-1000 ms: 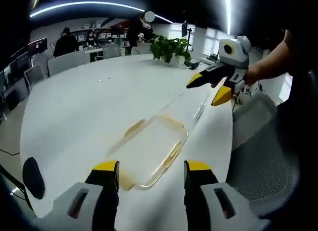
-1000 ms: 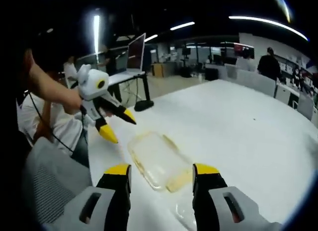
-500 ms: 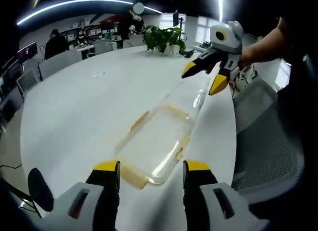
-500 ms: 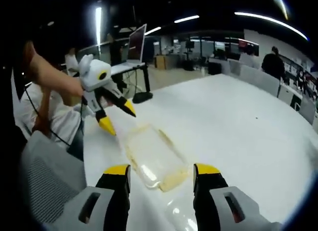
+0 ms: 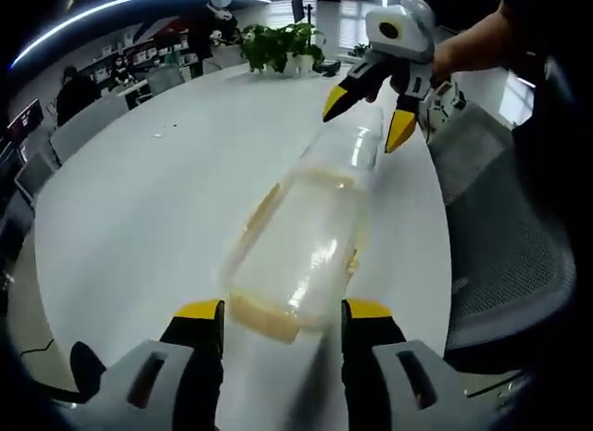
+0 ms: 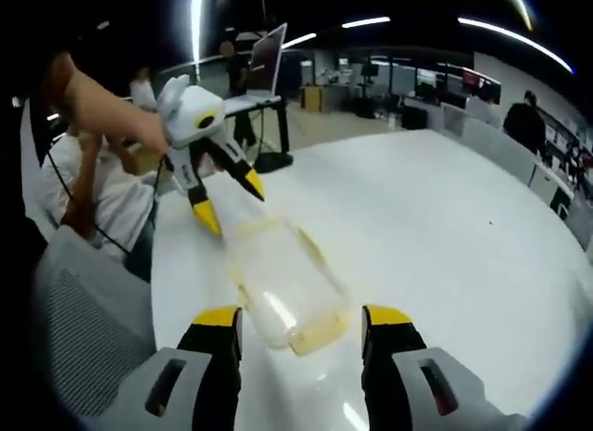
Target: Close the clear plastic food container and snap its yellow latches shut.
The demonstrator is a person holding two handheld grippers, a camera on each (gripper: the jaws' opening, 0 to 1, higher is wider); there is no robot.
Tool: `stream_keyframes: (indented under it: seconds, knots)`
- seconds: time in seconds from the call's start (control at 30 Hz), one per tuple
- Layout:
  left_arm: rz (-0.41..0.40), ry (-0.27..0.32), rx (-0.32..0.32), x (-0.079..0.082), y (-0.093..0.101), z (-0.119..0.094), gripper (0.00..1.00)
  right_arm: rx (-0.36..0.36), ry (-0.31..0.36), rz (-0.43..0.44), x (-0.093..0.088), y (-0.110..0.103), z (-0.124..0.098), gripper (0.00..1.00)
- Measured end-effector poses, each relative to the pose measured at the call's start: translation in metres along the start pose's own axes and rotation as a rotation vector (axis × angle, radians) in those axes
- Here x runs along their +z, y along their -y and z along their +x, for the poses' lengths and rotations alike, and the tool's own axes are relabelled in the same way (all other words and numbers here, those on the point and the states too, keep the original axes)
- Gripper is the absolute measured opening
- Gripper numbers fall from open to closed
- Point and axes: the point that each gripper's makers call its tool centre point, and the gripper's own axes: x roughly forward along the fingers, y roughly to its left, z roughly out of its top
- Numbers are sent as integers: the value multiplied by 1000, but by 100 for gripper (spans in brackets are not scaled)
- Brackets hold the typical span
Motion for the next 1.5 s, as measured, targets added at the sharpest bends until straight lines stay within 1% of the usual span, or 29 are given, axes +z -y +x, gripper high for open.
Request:
stream_keyframes:
  seconds: [0.13, 0.3, 0.37, 0.43, 0.53, 0.57, 0.67, 0.83, 0.93, 1.1, 1.17, 1.3, 1.33, 1.37, 1.43, 1.5]
  knots:
    - [22, -24, -19, -4, -2, 1, 51, 8, -21, -6, -1, 1, 3, 51]
    - [53, -61, -49, -10, -4, 5, 51, 18, -72, -30, -9, 2, 9, 51]
    - [88, -81, -59, -11, -4, 6, 51, 22, -94, -40, -12, 2, 11, 51]
    - [100, -94, -66, -12, -4, 7, 51, 29, -113, -54, -14, 1, 13, 51]
    - [125, -139, -71, -19, -8, 9, 51, 49, -148, -102, -18, -2, 16, 51]
    - [133, -147, -70, -20, -9, 9, 51, 49, -153, -106, -18, -2, 17, 51]
    - [144, -153, -80, -21, -8, 8, 51, 60, -173, -123, -19, -2, 20, 52]
    - [165, -172, -87, -23, -11, 8, 51, 64, -209, -133, -22, 3, 23, 52]
    - [179, -181, -96, -24, -11, 10, 51, 82, -233, -142, -25, 3, 24, 52]
    - [211, -195, -109, -26, -9, 12, 51, 99, -263, -180, -29, 4, 27, 52]
    - [225, -200, -118, -26, -7, 13, 51, 108, -271, -199, -30, 5, 29, 50]
    - [277, -221, -131, -28, -7, 13, 51, 112, -290, -200, -31, 9, 34, 51]
    - [336, -243, -126, -30, -9, 12, 51, 113, -301, -200, -32, 10, 35, 51]
    - [349, -248, -128, -31, -8, 12, 51, 117, -309, -203, -32, 9, 36, 52]
    - [337, -245, -136, -31, -7, 13, 51, 129, -336, -215, -35, 7, 37, 53]
    - [341, -247, -139, -31, -8, 13, 51, 136, -359, -223, -39, 6, 37, 54]
